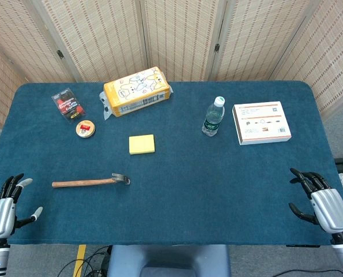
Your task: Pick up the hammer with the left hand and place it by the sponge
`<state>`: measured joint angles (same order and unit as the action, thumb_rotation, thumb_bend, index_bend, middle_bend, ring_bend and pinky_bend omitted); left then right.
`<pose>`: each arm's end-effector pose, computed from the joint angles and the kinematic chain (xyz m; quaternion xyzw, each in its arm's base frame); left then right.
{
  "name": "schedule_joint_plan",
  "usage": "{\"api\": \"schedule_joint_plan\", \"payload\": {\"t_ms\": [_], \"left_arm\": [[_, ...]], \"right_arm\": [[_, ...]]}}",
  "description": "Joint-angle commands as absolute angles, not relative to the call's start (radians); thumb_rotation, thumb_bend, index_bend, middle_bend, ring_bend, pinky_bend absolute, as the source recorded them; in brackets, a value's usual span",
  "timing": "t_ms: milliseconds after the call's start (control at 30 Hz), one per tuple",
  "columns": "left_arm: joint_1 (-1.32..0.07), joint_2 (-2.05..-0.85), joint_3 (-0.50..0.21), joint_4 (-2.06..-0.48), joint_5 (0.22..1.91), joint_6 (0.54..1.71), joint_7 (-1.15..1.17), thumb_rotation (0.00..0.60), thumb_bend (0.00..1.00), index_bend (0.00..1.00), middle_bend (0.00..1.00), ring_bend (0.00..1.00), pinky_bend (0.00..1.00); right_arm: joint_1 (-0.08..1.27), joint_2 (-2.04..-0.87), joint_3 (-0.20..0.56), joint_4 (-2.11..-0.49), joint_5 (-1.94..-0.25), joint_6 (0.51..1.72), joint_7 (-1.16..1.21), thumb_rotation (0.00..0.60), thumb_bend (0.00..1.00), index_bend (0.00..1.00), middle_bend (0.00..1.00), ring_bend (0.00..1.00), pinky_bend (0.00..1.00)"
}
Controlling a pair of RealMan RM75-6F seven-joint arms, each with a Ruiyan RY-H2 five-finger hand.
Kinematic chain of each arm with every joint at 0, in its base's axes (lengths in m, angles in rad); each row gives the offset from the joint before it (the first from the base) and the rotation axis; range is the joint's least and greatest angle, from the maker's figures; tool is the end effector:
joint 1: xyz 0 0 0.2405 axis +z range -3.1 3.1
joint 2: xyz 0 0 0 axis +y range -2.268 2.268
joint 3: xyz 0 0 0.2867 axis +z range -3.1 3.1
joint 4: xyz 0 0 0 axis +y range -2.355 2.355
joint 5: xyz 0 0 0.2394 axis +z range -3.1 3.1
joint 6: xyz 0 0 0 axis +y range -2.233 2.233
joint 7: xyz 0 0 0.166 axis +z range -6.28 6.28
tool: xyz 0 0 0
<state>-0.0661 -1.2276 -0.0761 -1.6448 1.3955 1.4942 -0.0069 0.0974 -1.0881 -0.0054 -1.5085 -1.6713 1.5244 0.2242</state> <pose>-0.3476 0.2052 0.1140 -0.5240 -0.4516 -0.4160 0.5903 -0.3506 -0.1987 0.1529 0.6324 -0.3851 0.4350 0.5124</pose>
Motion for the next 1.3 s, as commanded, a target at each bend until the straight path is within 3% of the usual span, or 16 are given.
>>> {"api": "schedule_joint_plan", "payload": {"t_ms": [33,300,700,967,1300], "left_arm": [[-0.067,-1.227,-0.076,-1.644,1.397,1.492,-0.009,0.600,0.26,0.24,0.13,0.06,0.23],[-0.106,-1.214,-0.078,-1.644,1.428,1.442,-0.029,0.600,0.26,0.24,0.13,0.06,0.23],[-0.260,-1.218,-0.102,-1.665,1.433,1.249,0.112,0.600,0.26,0.20,0.13,0.06,0.23],[-0.367,-1.289,-0.133,-1.679,1.351,1.121,0.246,0.600,0.26,0.20,0.14,0.06,0.23],[-0.467,-1.401,-0.151,-1.615,1.241,1.025,0.352,0.594,0.30,0.26,0.22,0.12,0.23]], "right_arm": [[0.097,-1.087,-0.006,-1.510,-1.670,1.524,0.223,0.600,0.20,0.10,0.34,0.20,0.19],[0.098,-1.076,-0.002,-1.522,-1.681,1.541,0.215,0.600,0.20,0.10,0.33,0.20,0.19],[0.098,-1.068,0.000,-1.529,-1.673,1.540,0.213,0.600,0.20,0.10,0.34,0.20,0.19],[0.089,-1.072,-0.004,-1.516,-1.660,1.542,0.225,0.600,0.20,0.10,0.34,0.20,0.19],[0.085,-1.078,-0.004,-1.492,-1.651,1.542,0.245,0.600,0.20,0.10,0.34,0.20,0.19]]}}
